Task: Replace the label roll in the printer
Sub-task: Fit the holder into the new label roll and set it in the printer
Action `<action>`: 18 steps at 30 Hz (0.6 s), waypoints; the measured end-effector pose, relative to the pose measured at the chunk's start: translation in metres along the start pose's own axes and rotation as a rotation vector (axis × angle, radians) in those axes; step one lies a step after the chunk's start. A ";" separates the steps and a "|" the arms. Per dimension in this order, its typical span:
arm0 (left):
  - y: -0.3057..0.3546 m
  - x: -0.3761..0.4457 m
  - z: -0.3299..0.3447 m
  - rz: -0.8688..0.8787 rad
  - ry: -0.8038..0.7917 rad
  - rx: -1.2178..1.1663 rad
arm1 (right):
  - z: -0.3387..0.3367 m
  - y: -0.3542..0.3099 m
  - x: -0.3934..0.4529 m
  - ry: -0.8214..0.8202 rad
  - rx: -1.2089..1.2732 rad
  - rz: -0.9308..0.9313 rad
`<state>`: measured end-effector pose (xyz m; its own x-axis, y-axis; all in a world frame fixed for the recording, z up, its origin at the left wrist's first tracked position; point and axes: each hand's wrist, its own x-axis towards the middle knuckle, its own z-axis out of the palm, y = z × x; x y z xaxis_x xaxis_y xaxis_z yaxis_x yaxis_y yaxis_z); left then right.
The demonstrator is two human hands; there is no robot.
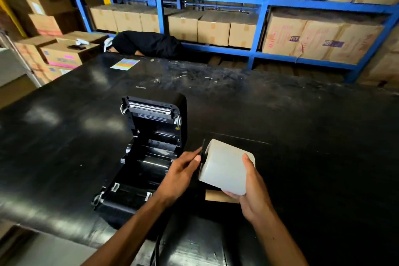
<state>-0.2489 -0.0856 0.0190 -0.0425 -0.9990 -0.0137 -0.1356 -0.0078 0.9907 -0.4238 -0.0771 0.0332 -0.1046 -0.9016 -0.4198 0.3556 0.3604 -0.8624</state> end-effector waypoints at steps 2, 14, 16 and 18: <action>0.006 -0.006 -0.012 0.015 -0.005 -0.017 | 0.007 0.001 -0.004 -0.039 0.005 -0.004; 0.010 -0.026 -0.083 0.066 0.033 -0.031 | 0.068 0.030 -0.036 -0.050 -0.077 -0.202; 0.008 -0.027 -0.096 0.066 0.039 -0.045 | 0.084 0.036 -0.042 -0.054 -0.047 -0.201; 0.005 -0.030 -0.112 0.075 0.059 -0.069 | 0.100 0.041 -0.047 -0.034 -0.033 -0.219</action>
<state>-0.1371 -0.0609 0.0396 0.0085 -0.9978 0.0665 -0.0661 0.0658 0.9956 -0.3116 -0.0432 0.0456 -0.1447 -0.9664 -0.2123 0.2974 0.1622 -0.9409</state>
